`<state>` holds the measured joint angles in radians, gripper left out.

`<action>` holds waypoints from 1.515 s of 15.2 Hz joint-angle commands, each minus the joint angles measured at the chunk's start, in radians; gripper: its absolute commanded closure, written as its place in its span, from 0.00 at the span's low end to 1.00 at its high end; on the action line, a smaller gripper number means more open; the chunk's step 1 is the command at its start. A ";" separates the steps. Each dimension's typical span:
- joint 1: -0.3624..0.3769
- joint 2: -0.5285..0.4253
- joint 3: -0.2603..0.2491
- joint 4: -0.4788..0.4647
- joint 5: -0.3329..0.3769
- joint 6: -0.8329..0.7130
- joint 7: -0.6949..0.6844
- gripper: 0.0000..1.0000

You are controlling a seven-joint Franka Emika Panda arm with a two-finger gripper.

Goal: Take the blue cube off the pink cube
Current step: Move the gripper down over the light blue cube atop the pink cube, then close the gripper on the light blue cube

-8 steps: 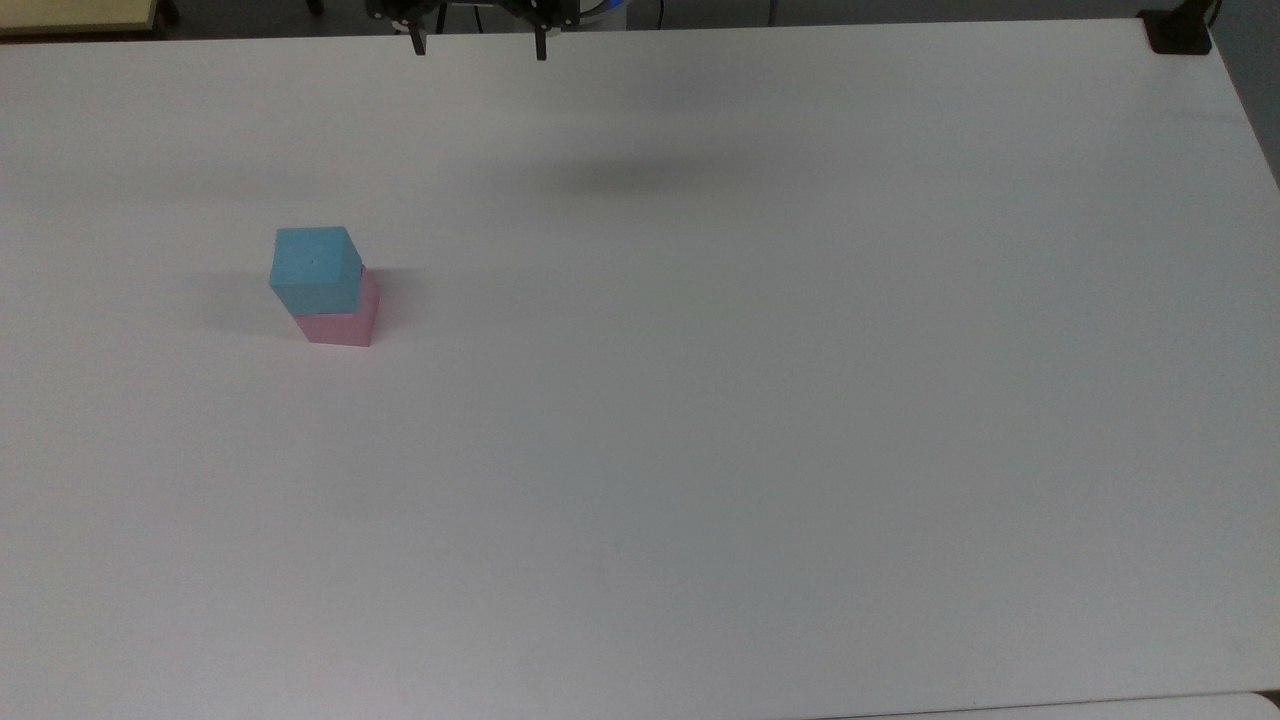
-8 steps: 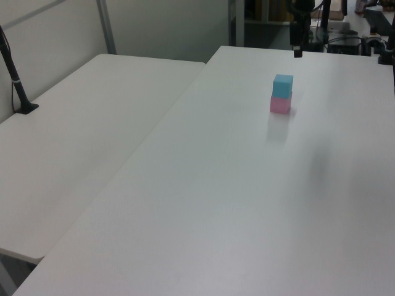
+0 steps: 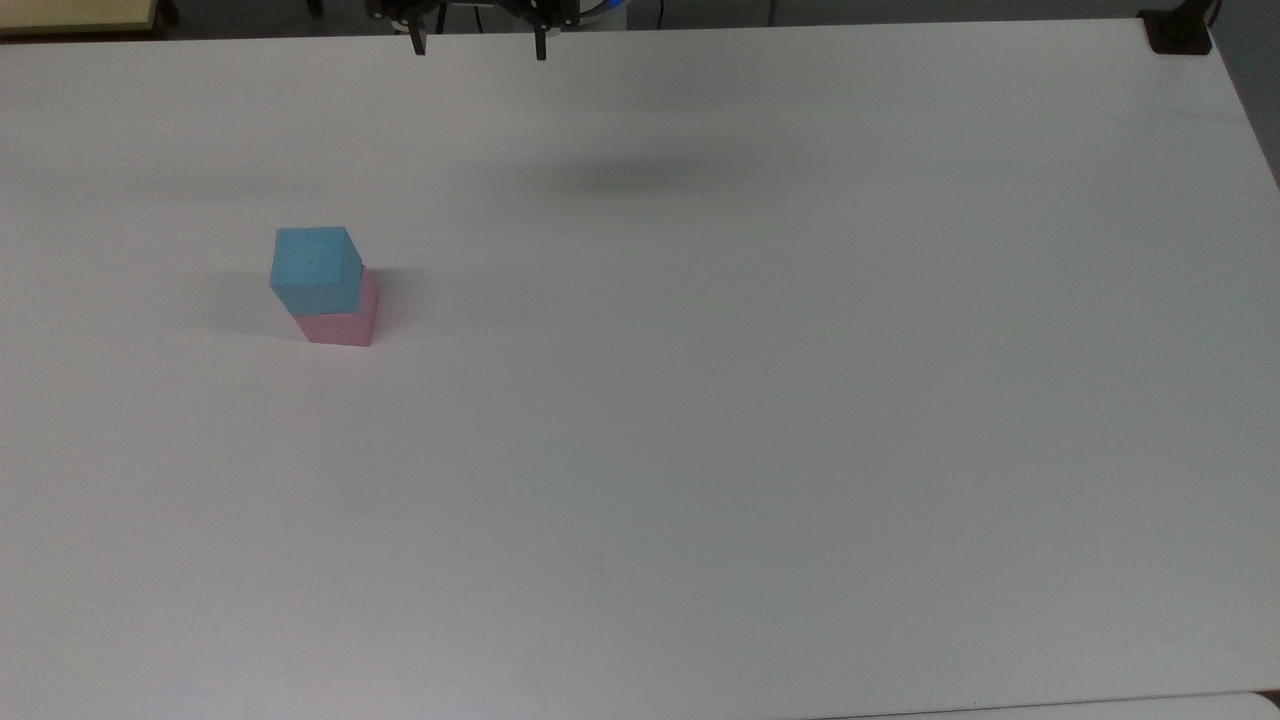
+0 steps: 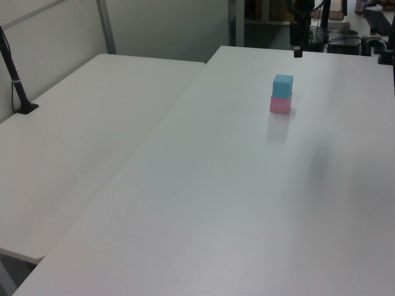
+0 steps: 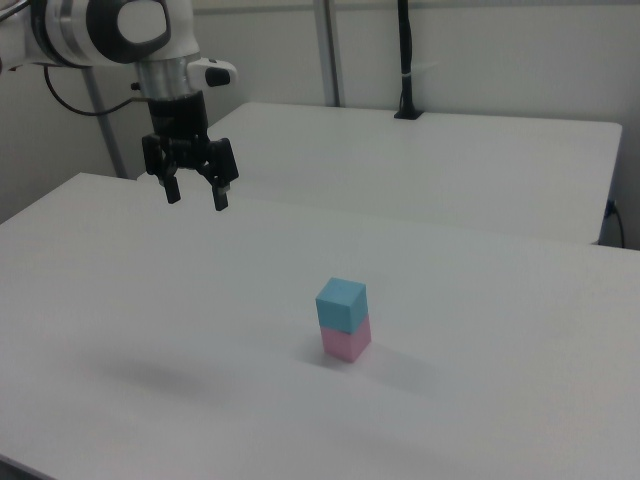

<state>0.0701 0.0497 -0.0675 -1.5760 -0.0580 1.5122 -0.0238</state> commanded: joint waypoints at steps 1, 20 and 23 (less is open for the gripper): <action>0.008 -0.004 -0.009 0.004 -0.002 -0.001 -0.002 0.00; -0.018 0.306 -0.287 -0.041 0.023 0.459 -0.295 0.00; -0.013 0.348 -0.287 -0.042 0.024 0.477 -0.295 0.00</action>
<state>0.0420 0.3784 -0.3420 -1.6051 -0.0499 1.9579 -0.2926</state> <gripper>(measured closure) 0.000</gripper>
